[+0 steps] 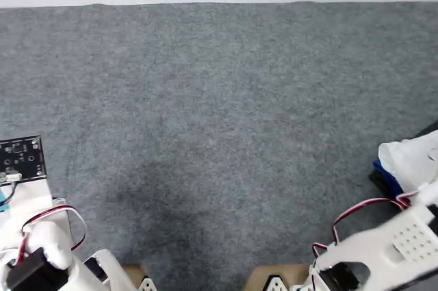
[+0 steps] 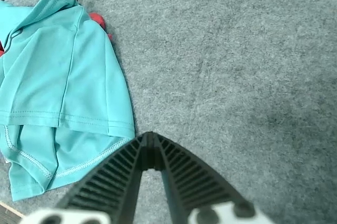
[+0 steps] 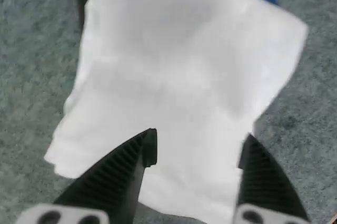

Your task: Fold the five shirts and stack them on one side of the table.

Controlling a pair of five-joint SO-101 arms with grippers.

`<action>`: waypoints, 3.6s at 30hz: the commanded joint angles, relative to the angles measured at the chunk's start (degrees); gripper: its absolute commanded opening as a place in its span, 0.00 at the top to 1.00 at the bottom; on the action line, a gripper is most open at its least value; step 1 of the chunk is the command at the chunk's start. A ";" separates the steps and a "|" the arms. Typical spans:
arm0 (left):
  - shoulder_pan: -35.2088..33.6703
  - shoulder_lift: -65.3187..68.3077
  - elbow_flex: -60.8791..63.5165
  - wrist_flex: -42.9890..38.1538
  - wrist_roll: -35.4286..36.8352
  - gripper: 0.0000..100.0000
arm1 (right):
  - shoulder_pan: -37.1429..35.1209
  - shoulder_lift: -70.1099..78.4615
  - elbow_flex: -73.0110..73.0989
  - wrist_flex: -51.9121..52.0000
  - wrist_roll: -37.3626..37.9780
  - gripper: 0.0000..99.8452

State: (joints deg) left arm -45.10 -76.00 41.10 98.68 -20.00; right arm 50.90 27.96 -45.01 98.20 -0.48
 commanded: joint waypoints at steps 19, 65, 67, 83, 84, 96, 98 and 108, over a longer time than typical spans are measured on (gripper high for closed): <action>0.26 -0.18 0.40 -1.58 -0.35 1.00 | -1.36 13.67 -0.18 -3.03 0.44 0.99; 0.26 -0.18 0.75 -1.93 -0.35 1.00 | -8.31 9.10 -11.25 -14.02 -2.11 0.99; 0.26 -0.18 0.75 -1.93 -0.35 1.00 | -7.25 11.91 -11.25 -16.66 0.00 0.99; 0.26 -0.18 0.75 -1.93 -0.35 1.00 | -2.42 28.97 -13.36 -30.73 2.55 0.99; 0.26 -0.18 0.75 -1.93 -0.35 1.00 | -2.42 28.44 -14.86 -29.32 2.55 0.99; 0.26 -0.18 0.75 -1.93 -0.35 1.00 | -9.19 26.07 -40.26 -8.22 2.64 0.99; 0.26 -0.18 0.75 -1.93 -0.35 1.00 | -11.91 26.33 -43.08 -2.33 4.13 0.99; 0.26 -0.18 0.75 -1.85 -0.35 1.00 | -15.96 23.87 -37.80 4.70 5.80 0.99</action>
State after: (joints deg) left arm -45.10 -76.00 41.98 97.98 -20.00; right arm 35.60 57.76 -83.96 100.31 4.53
